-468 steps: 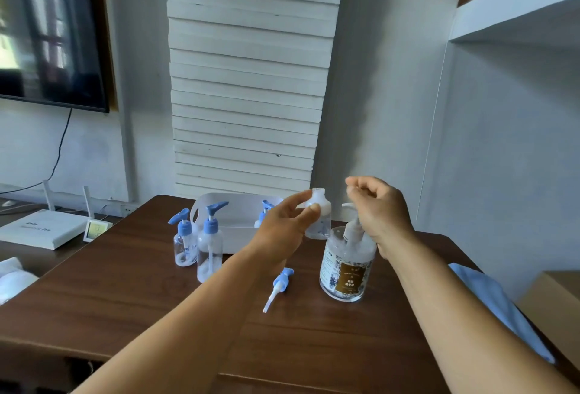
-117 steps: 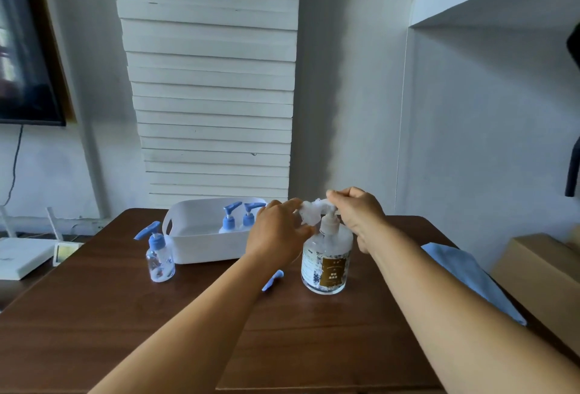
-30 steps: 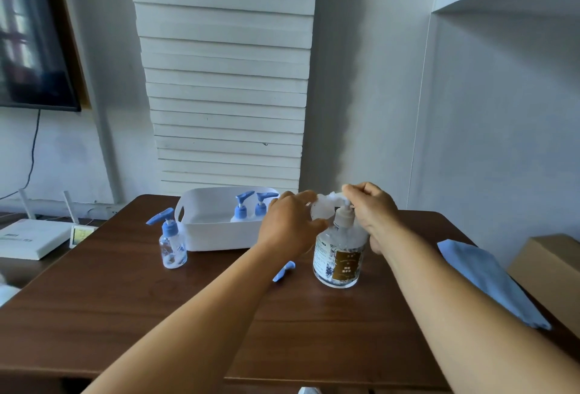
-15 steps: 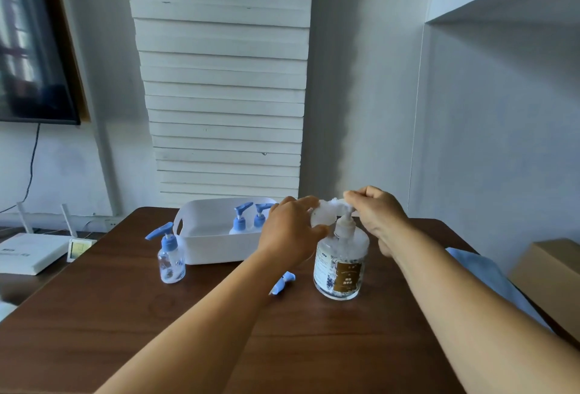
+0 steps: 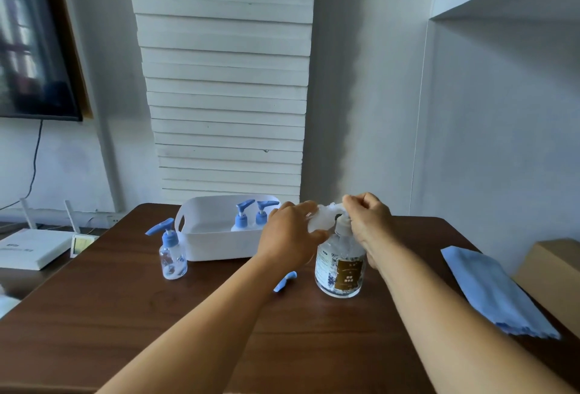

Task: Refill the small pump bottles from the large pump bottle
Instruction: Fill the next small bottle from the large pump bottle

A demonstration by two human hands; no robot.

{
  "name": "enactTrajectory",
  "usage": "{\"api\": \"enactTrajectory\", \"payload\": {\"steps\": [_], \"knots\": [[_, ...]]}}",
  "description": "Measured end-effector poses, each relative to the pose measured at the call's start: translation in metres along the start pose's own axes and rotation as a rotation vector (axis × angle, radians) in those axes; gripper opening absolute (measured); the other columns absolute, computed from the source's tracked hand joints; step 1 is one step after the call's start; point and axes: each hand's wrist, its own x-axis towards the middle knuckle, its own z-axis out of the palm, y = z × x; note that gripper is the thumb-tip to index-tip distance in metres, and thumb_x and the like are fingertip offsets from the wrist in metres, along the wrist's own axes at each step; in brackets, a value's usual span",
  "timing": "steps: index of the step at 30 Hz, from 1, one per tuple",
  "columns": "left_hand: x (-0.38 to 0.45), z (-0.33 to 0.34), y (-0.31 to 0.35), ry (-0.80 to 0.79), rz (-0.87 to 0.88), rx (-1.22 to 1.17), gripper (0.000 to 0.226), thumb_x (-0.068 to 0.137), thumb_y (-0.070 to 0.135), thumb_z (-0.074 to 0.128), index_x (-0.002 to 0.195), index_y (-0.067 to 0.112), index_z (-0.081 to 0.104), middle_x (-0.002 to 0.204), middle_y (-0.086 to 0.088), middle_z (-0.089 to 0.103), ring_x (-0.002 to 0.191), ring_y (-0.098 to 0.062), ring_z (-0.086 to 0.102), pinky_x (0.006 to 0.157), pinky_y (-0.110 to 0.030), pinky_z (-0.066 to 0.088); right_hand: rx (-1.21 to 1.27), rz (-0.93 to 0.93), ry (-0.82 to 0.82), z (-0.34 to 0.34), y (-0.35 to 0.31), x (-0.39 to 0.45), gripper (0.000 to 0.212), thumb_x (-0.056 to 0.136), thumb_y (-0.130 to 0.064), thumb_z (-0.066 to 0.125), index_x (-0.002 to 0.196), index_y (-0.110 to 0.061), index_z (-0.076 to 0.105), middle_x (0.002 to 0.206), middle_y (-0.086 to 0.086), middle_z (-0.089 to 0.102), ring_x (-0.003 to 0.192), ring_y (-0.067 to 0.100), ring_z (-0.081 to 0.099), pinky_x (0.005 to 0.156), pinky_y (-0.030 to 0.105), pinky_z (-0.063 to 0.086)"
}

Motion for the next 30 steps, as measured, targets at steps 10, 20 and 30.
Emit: {"api": "enactTrajectory", "payload": {"steps": [10, 20, 30], "knots": [[0.001, 0.002, -0.001, 0.006, -0.006, -0.011, 0.054, 0.076, 0.04, 0.07, 0.127, 0.029, 0.054, 0.115, 0.0, 0.058, 0.11, -0.02, 0.054, 0.09, -0.036, 0.048, 0.152, 0.033, -0.017, -0.001, 0.007, 0.0, 0.024, 0.09, -0.034, 0.055, 0.073, -0.017, 0.054, 0.076, -0.001, 0.058, 0.077, 0.018, 0.054, 0.06, 0.026, 0.038], [0.002, 0.001, 0.0, 0.014, 0.008, 0.012, 0.052, 0.076, 0.04, 0.07, 0.124, 0.03, 0.055, 0.112, 0.001, 0.058, 0.107, -0.019, 0.054, 0.085, -0.028, 0.045, 0.089, 0.023, -0.009, -0.003, 0.004, 0.0, 0.022, 0.089, -0.037, 0.054, 0.082, -0.017, 0.059, 0.08, -0.003, 0.061, 0.078, 0.015, 0.054, 0.058, 0.025, 0.039], [0.002, 0.003, -0.002, 0.033, 0.015, 0.004, 0.053, 0.076, 0.038, 0.071, 0.126, 0.029, 0.055, 0.114, 0.001, 0.059, 0.11, -0.018, 0.055, 0.088, -0.031, 0.047, 0.098, 0.048, -0.037, -0.007, 0.0, 0.001, 0.022, 0.088, -0.038, 0.056, 0.079, -0.018, 0.058, 0.081, -0.001, 0.062, 0.074, 0.012, 0.053, 0.057, 0.025, 0.038]]}}
